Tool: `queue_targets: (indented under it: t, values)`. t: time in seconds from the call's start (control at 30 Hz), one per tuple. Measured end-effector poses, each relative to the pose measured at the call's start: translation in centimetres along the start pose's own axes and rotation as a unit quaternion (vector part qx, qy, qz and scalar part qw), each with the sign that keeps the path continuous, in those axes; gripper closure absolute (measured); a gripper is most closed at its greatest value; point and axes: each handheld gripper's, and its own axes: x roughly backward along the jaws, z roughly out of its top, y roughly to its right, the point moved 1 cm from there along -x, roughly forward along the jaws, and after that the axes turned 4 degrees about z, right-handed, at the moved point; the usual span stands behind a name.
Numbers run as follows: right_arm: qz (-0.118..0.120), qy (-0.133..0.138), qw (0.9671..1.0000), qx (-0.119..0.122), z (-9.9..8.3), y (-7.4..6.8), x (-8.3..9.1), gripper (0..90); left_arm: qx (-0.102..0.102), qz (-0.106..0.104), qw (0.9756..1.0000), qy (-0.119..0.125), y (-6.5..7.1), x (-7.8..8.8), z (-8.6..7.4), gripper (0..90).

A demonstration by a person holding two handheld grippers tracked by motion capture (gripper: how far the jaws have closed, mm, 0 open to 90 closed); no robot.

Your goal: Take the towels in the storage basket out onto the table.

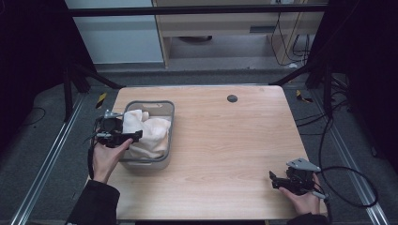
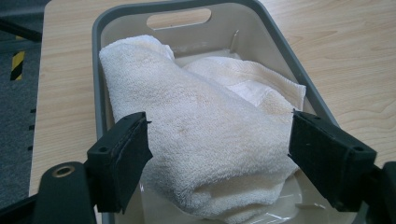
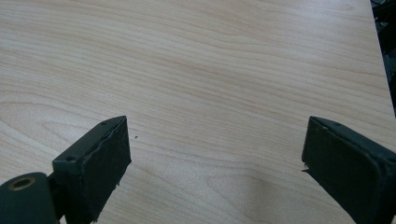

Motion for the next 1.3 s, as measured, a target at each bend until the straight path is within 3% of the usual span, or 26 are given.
queue_targets:
  t: [0.6,0.83,1.3]
  values:
    - [0.007,-0.014,0.9998,0.008,-0.1,-0.1,-0.4,5.8,0.008,0.002,0.9996,-0.028,0.0,-1.9,-0.6,17.6]
    - [0.007,-0.016,0.9998,0.008,-0.1,-0.1,-0.4,5.3,0.016,0.016,0.9988,-0.044,-0.3,-2.6,-0.8,12.5]
    - [0.008,-0.021,0.9997,0.013,-0.2,-0.1,-0.5,4.8,0.039,0.003,0.9974,-0.06,-0.3,-4.2,-1.0,12.7]
